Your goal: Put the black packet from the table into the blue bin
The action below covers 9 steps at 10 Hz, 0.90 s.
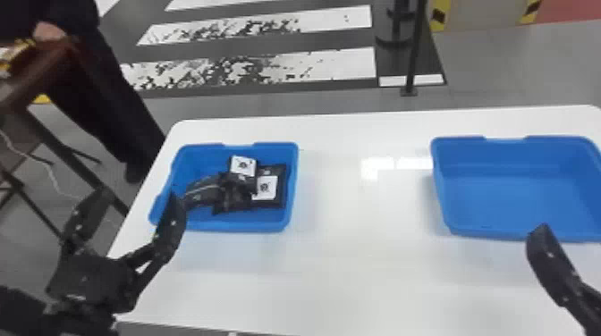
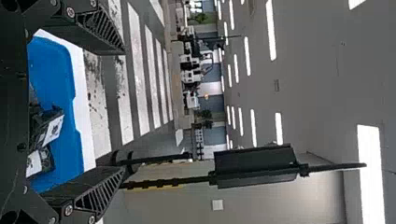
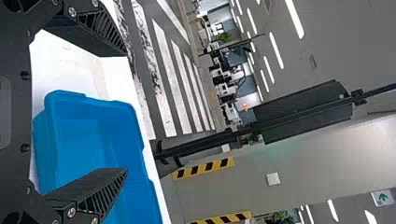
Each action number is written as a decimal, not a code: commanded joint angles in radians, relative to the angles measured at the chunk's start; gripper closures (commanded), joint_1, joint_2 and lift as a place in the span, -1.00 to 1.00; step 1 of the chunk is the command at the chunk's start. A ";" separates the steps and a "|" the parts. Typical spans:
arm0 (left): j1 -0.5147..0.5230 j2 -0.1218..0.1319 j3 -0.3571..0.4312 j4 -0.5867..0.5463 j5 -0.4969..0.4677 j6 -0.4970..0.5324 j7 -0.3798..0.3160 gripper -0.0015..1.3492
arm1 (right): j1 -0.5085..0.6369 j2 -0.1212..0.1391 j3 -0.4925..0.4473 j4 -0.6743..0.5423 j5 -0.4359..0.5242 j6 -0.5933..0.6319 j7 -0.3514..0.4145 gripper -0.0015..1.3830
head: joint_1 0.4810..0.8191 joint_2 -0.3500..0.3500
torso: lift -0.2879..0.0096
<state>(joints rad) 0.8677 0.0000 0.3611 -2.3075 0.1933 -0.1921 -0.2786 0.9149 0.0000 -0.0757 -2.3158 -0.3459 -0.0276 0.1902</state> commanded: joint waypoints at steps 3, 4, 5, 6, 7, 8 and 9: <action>0.075 -0.003 0.002 -0.025 0.038 -0.002 0.024 -0.78 | 0.008 0.001 -0.002 -0.007 0.003 0.001 -0.002 -0.80 | 0.27 0.55 | 0.20; 0.072 -0.003 0.004 -0.025 0.038 -0.004 0.027 -0.78 | 0.008 0.001 -0.002 -0.012 0.009 0.001 -0.002 -0.80 | 0.27 0.56 | 0.20; 0.072 -0.003 0.002 -0.025 0.038 -0.004 0.027 -0.78 | 0.008 0.001 -0.002 -0.015 0.021 0.001 -0.002 -0.81 | 0.27 0.58 | 0.20; 0.072 -0.003 0.000 -0.025 0.040 -0.007 0.027 -0.78 | 0.008 0.001 -0.002 -0.019 0.027 0.005 -0.002 -0.81 | 0.27 0.58 | 0.20; 0.072 -0.003 -0.006 -0.025 0.042 -0.009 0.027 -0.78 | 0.008 0.001 -0.002 -0.022 0.029 0.010 -0.005 -0.81 | 0.27 0.58 | 0.20; 0.070 -0.002 -0.014 -0.025 0.044 -0.012 0.027 -0.78 | 0.008 0.001 -0.002 -0.022 0.031 0.010 -0.005 -0.81 | 0.27 0.57 | 0.20; 0.070 0.002 -0.020 -0.025 0.048 -0.014 0.029 -0.78 | 0.008 0.001 -0.002 -0.022 0.031 0.010 -0.005 -0.81 | 0.27 0.56 | 0.20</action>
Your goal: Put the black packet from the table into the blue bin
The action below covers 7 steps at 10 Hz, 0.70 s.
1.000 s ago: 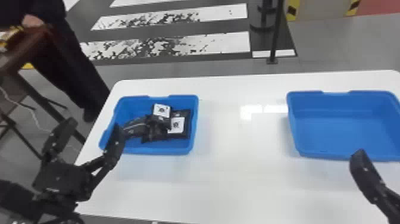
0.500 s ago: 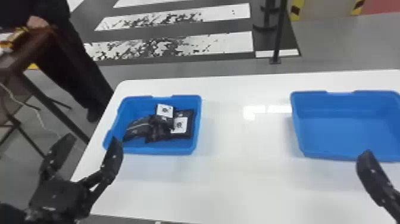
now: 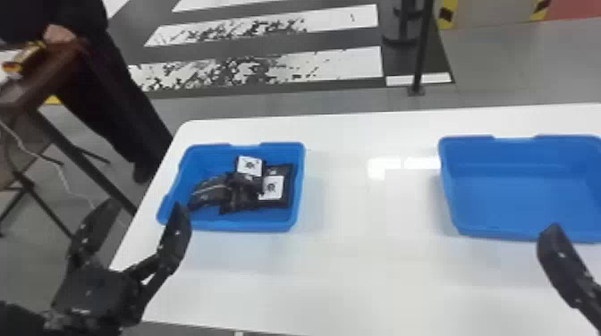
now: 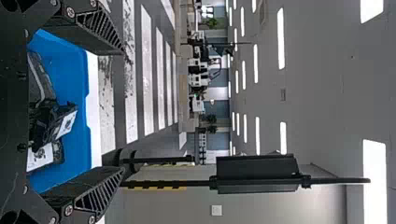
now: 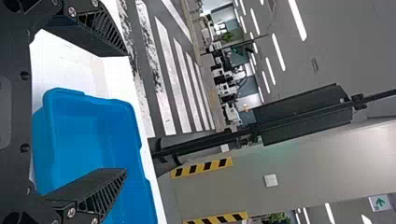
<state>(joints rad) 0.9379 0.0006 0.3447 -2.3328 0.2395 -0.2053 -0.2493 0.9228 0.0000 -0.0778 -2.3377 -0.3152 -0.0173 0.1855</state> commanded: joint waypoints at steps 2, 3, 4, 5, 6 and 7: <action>0.000 0.001 -0.004 0.000 0.006 -0.003 0.002 -0.78 | 0.000 0.001 0.000 0.000 -0.002 0.000 0.000 -0.81 | 0.27 0.54 | 0.20; -0.003 0.001 -0.006 0.000 0.006 -0.003 0.002 -0.78 | 0.000 0.001 0.000 0.000 -0.002 0.000 0.000 -0.81 | 0.27 0.54 | 0.20; -0.003 0.001 -0.006 0.000 0.006 -0.006 0.002 -0.78 | 0.000 0.001 0.000 0.000 -0.002 0.000 0.000 -0.81 | 0.27 0.54 | 0.20; -0.003 0.001 -0.006 0.000 0.008 -0.006 0.002 -0.78 | 0.000 0.001 0.000 -0.002 0.000 0.000 0.000 -0.81 | 0.27 0.54 | 0.20; -0.003 0.001 -0.006 0.000 0.010 -0.006 0.002 -0.78 | 0.000 0.001 0.000 -0.002 0.002 0.000 0.000 -0.81 | 0.27 0.54 | 0.20; -0.003 0.001 -0.006 0.000 0.010 -0.006 0.002 -0.78 | 0.000 0.001 0.000 -0.005 0.000 0.000 0.000 -0.81 | 0.27 0.54 | 0.20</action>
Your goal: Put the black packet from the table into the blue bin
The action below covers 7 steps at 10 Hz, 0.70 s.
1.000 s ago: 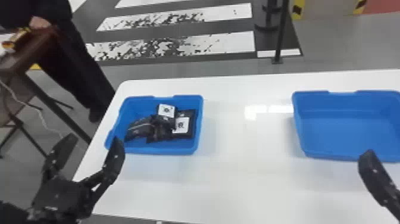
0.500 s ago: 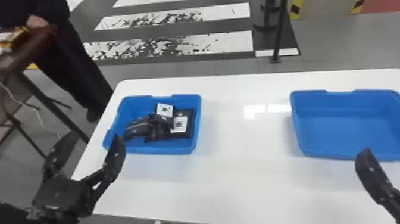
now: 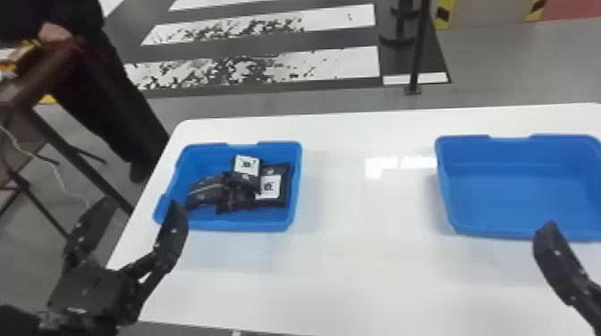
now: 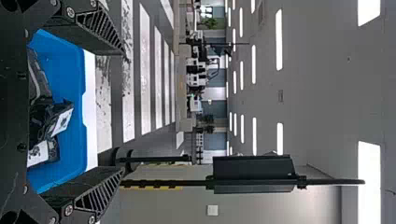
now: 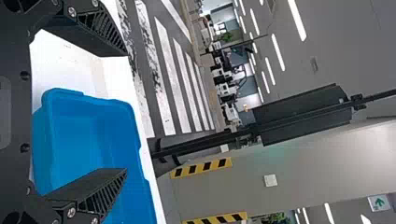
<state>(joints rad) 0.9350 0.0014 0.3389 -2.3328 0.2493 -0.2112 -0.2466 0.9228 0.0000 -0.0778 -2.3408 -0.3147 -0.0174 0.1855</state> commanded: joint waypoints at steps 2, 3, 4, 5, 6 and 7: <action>0.002 0.002 0.000 0.000 0.006 -0.002 0.001 -0.78 | 0.002 0.001 0.000 -0.009 0.004 0.000 -0.005 -0.81 | 0.27 0.54 | 0.20; -0.007 0.011 -0.014 0.000 -0.002 -0.002 0.003 -0.78 | 0.007 0.001 0.000 -0.012 -0.002 0.000 -0.009 -0.81 | 0.27 0.54 | 0.20; -0.012 0.008 -0.016 0.000 -0.004 -0.002 0.003 -0.78 | 0.010 0.001 0.000 -0.014 -0.002 0.000 -0.009 -0.81 | 0.27 0.52 | 0.20; -0.012 0.000 -0.008 0.000 -0.010 -0.002 0.001 -0.78 | 0.010 0.001 0.000 -0.014 -0.002 0.000 -0.009 -0.81 | 0.27 0.50 | 0.20; -0.015 0.000 -0.008 0.000 -0.010 -0.002 0.003 -0.78 | 0.010 0.001 0.002 -0.014 -0.002 0.000 -0.011 -0.81 | 0.27 0.50 | 0.20; -0.015 0.000 -0.010 0.000 -0.012 -0.002 0.003 -0.78 | 0.010 0.001 0.002 -0.014 0.000 0.000 -0.011 -0.81 | 0.27 0.51 | 0.20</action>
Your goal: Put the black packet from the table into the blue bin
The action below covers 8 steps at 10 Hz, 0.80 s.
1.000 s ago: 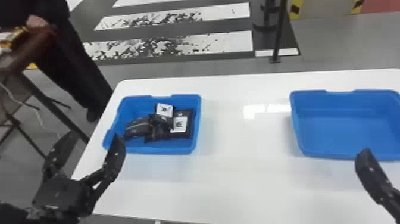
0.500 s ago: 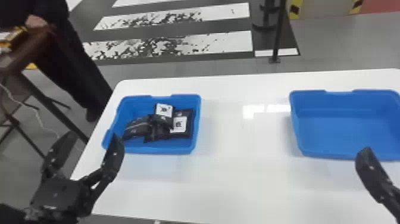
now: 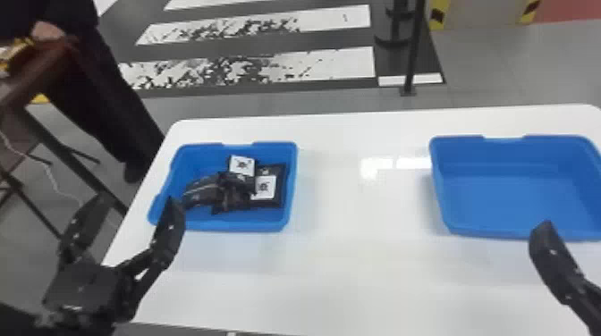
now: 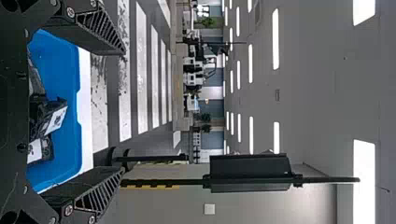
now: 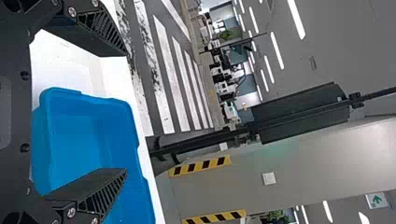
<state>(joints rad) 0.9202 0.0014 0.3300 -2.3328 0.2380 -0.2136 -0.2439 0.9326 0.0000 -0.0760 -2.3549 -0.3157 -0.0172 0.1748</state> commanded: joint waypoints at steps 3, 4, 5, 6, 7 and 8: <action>-0.002 0.000 -0.005 0.000 0.001 0.010 0.000 -0.78 | 0.000 0.001 0.000 0.000 0.001 0.000 -0.001 -0.81 | 0.27 0.50 | 0.20; -0.002 0.000 -0.007 0.002 0.001 0.012 0.000 -0.78 | 0.000 0.001 0.002 0.000 0.001 0.000 -0.003 -0.81 | 0.27 0.50 | 0.20; -0.005 0.002 -0.007 0.002 0.005 0.015 0.000 -0.78 | 0.000 0.001 0.002 0.000 0.001 0.000 -0.003 -0.81 | 0.27 0.50 | 0.20; -0.002 0.002 -0.009 0.002 0.007 0.017 -0.002 -0.78 | 0.000 0.001 0.002 0.000 -0.001 0.000 -0.003 -0.81 | 0.27 0.50 | 0.20; -0.005 0.003 -0.009 0.002 0.009 0.017 0.000 -0.78 | 0.000 0.001 0.002 0.000 0.001 0.000 -0.003 -0.81 | 0.27 0.50 | 0.20; -0.005 0.005 -0.011 0.002 0.011 0.020 0.000 -0.78 | 0.000 0.001 0.002 0.000 0.001 0.000 -0.003 -0.81 | 0.27 0.50 | 0.20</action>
